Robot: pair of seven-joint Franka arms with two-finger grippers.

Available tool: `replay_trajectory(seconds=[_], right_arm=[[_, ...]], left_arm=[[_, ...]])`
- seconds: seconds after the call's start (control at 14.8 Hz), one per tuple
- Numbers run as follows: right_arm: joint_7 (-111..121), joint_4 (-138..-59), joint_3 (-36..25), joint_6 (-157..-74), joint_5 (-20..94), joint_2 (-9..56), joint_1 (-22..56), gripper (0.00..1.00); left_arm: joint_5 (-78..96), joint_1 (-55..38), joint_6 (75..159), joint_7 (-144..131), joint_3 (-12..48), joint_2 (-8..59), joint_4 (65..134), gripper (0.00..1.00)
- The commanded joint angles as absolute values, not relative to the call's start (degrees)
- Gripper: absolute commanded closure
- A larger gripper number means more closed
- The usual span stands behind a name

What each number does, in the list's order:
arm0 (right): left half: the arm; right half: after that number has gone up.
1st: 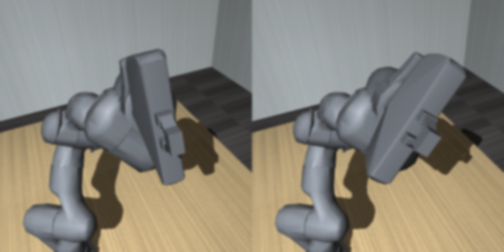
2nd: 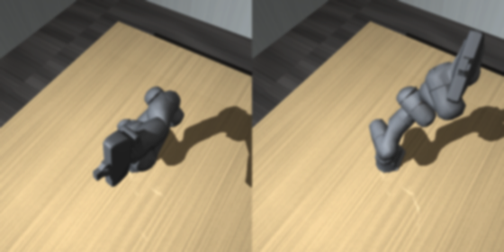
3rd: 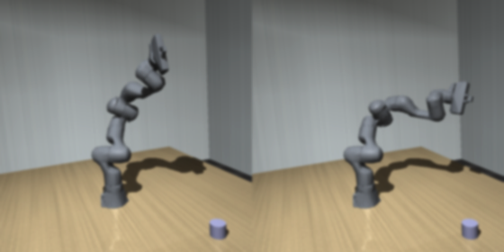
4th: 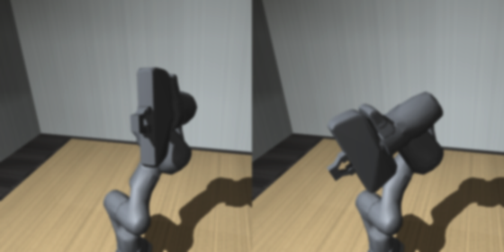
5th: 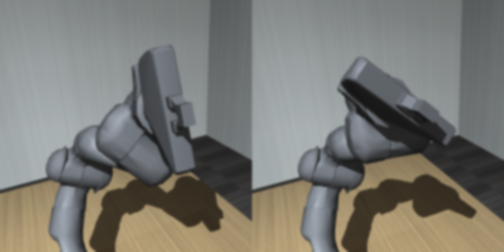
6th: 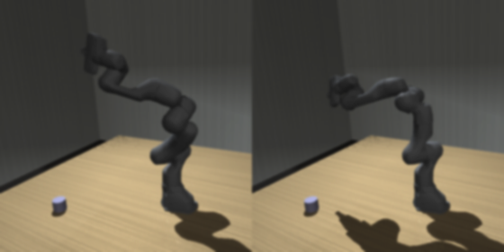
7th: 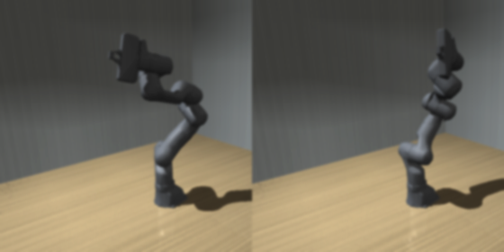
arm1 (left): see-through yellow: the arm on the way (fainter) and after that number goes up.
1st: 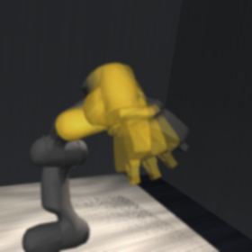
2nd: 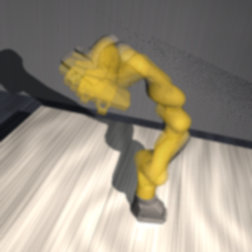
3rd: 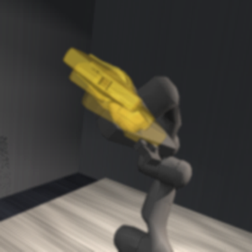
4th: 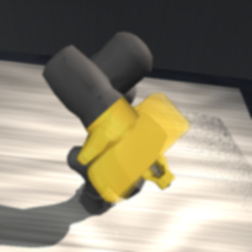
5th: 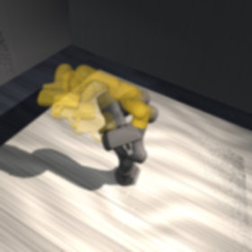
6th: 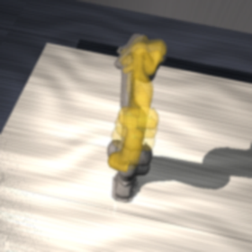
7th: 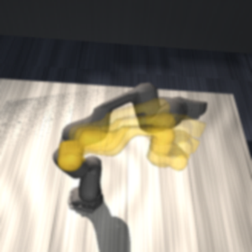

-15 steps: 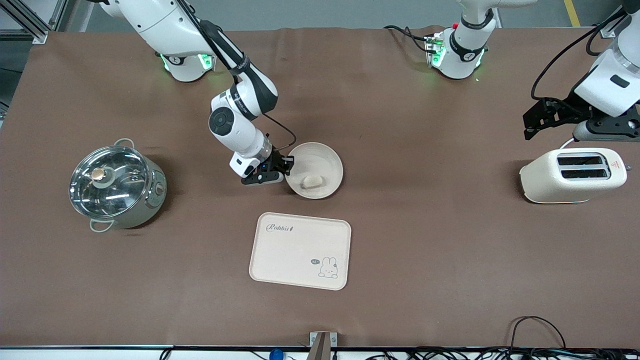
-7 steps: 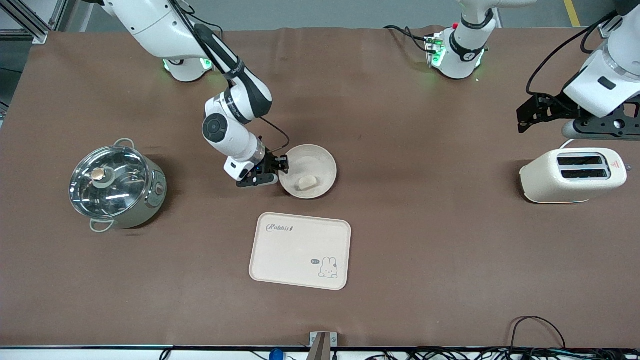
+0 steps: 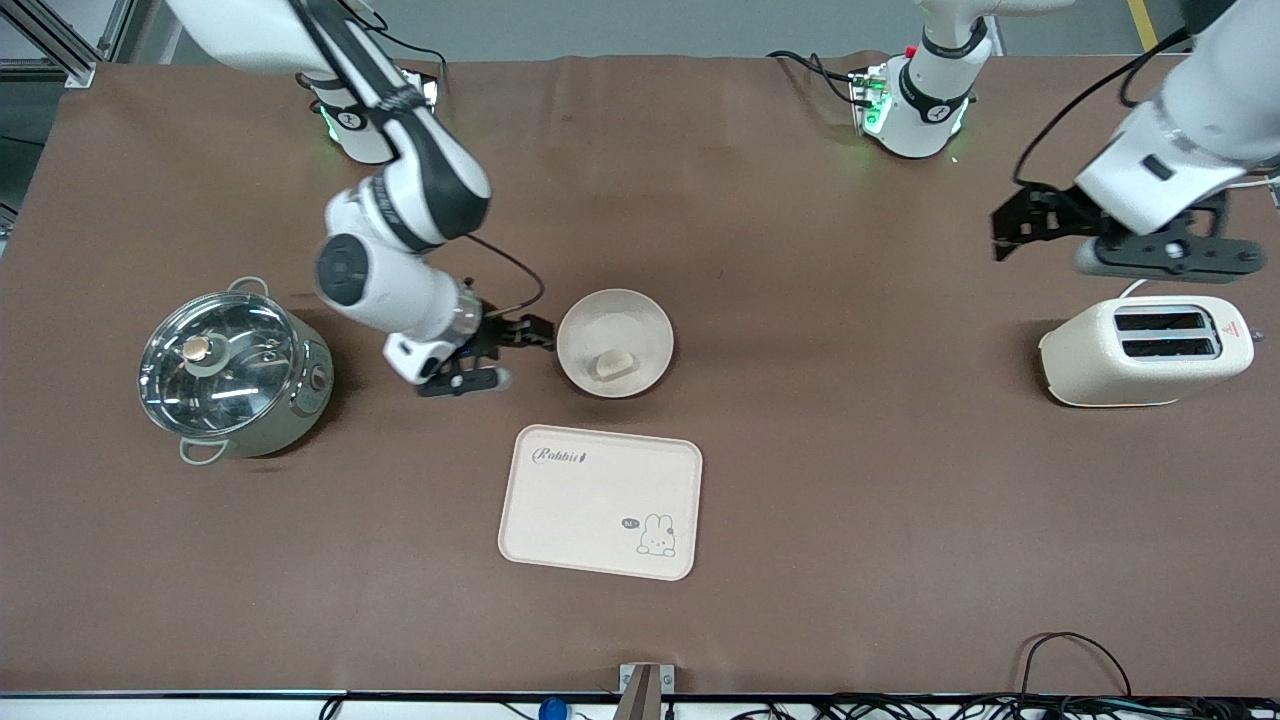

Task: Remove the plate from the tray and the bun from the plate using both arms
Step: 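Release the plate with the right gripper while the left gripper reaches the bun, then lower the left gripper onto the white bun and grasp it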

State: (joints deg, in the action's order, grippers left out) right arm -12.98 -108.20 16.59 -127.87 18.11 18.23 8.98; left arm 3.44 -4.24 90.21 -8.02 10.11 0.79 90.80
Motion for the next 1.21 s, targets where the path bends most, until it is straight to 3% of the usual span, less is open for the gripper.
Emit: replay_trajectory(seconds=[0.0, 0.13, 0.4, 0.61, 0.81, 1.15], right_arm=[[-12.4, -105.2, 17.5, -121.9, 12.9, 16.2, 3.2, 0.0], [-10.0, -104.9, 17.6, -117.2, 11.0, 14.1, 0.0, 0.0], [-3.0, -104.3, 17.4, -116.5, 10.7, 10.8, -8.4, 0.0], [-1.4, -96.2, 17.6, -110.2, 1.4, 9.9, -13.2, 0.0], [-1.5, -87.1, 17.5, -102.6, -1.6, 10.1, -14.7, 0.0], [1.0, -84.2, 17.5, -92.2, -1.5, 7.8, -18.1, 0.0]], left_arm=[[6.0, -7.3, 98.4, -16.0, 14.7, 6.0, 91.9, 0.0], [4.0, -12.1, 105.3, -25.6, 16.4, 10.8, 91.8, 0.0], [0.8, -21.0, 118.9, -38.5, 16.4, 19.5, 91.8, 0.0], [-9.4, -28.1, 130.6, -53.6, 16.4, 28.3, 91.6, 0.0], [-21.3, -33.0, 136.4, -62.5, 16.4, 36.5, 90.9, 0.0], [-33.6, -36.6, 145.3, -76.5, 16.1, 44.9, 89.7, 0.0]])
